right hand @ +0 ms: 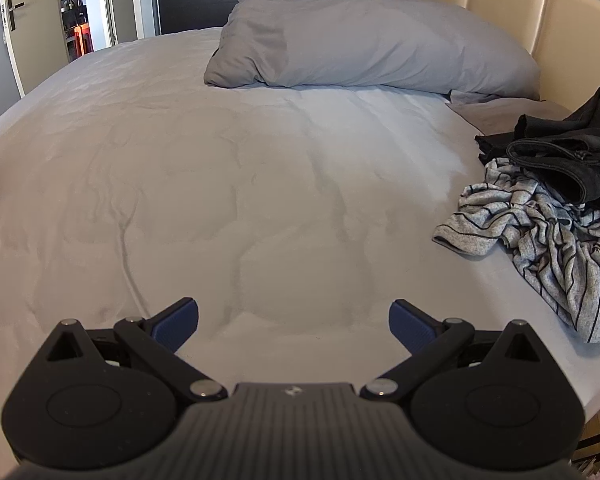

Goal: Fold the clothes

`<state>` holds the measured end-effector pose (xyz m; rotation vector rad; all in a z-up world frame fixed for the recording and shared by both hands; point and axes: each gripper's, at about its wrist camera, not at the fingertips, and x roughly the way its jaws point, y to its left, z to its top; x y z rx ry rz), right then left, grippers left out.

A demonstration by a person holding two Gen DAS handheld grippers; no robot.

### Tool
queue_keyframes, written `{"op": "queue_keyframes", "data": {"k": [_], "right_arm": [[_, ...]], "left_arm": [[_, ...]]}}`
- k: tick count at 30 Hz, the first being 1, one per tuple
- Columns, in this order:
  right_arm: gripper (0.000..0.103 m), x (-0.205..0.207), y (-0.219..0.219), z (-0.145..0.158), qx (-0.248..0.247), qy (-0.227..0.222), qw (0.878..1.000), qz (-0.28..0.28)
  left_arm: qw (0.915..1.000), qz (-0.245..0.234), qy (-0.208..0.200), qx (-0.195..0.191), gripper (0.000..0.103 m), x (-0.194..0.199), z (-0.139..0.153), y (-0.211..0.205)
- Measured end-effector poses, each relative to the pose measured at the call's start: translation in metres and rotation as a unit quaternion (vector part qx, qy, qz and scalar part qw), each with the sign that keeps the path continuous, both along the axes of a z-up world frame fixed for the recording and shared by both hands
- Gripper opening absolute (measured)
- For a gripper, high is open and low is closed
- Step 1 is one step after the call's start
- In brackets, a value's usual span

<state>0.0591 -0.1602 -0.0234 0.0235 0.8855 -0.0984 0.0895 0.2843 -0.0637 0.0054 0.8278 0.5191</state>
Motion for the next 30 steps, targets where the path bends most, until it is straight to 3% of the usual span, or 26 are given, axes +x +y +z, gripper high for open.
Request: {"op": "queue_keyframes", "data": {"k": [9,10,12,13,14,16,18,21,23,25,26,30], "right_arm": [[0.103,-0.003,0.0,0.005,0.008,-0.006,1.0,0.009],[0.103,-0.004,0.001,0.005,0.008,-0.006,1.0,0.01],[0.103,-0.004,0.002,0.005,0.008,-0.008,1.0,0.014],[0.103,-0.004,0.003,0.006,0.007,-0.008,1.0,0.016],[0.103,-0.005,0.004,0.006,0.007,-0.009,1.0,0.019],[0.103,-0.005,0.006,0.006,0.005,-0.011,1.0,0.022],[0.103,-0.006,0.008,0.007,0.002,-0.012,1.0,0.024],[0.103,-0.011,0.006,0.009,0.002,-0.016,1.0,0.027],[0.103,-0.014,0.004,0.008,0.003,-0.014,0.999,0.031],[0.103,-0.014,0.001,0.006,0.004,-0.01,1.0,0.029],[0.103,-0.014,0.0,0.005,0.003,-0.007,1.0,0.028],[0.103,-0.012,-0.003,0.001,-0.003,0.0,1.0,0.019]], "left_arm": [[0.9957,-0.089,-0.005,-0.022,0.007,-0.017,0.036,-0.043],[0.9939,-0.103,-0.011,-0.037,0.001,-0.02,0.041,-0.047],[0.9806,-0.159,-0.031,-0.11,0.0,-0.019,0.051,-0.062],[0.9659,-0.196,-0.042,-0.164,0.0,-0.021,0.058,-0.072],[0.9602,-0.221,-0.044,-0.165,0.0,-0.021,0.065,-0.091],[0.9609,-0.254,-0.037,-0.103,0.0,-0.023,0.074,-0.135],[0.9592,-0.264,-0.028,-0.096,0.0,-0.02,0.078,-0.156],[0.9698,-0.24,-0.021,-0.036,0.0,-0.015,0.079,-0.165],[0.977,-0.211,-0.015,-0.029,0.01,-0.011,0.077,-0.158],[0.9821,-0.187,-0.011,-0.02,0.041,-0.005,0.07,-0.144],[0.9845,-0.175,-0.008,-0.013,0.049,-0.001,0.066,-0.136],[0.9922,-0.121,0.002,0.031,0.062,0.007,0.048,-0.105]]}}
